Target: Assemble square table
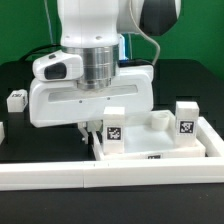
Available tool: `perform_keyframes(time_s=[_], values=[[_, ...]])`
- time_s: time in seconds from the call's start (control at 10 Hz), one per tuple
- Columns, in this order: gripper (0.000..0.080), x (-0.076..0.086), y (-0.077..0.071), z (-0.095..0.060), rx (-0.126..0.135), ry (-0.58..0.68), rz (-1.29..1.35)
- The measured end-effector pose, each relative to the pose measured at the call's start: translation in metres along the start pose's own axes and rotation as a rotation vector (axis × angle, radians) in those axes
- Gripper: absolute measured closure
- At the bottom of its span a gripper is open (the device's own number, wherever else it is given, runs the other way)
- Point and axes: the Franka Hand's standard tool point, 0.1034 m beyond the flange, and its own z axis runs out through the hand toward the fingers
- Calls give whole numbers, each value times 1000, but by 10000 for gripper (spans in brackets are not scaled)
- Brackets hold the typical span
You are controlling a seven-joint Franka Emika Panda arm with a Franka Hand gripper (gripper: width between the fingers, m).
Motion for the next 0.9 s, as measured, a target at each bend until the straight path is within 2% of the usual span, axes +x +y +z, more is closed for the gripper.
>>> perform_keyframes(time_s=[0.4,0.7,0.9], values=[[733,-1,4,0,-11,-9,-252],[732,1,20,-1,-42,-20,-687],[732,-1,22,-1,-48,-33,-775]])
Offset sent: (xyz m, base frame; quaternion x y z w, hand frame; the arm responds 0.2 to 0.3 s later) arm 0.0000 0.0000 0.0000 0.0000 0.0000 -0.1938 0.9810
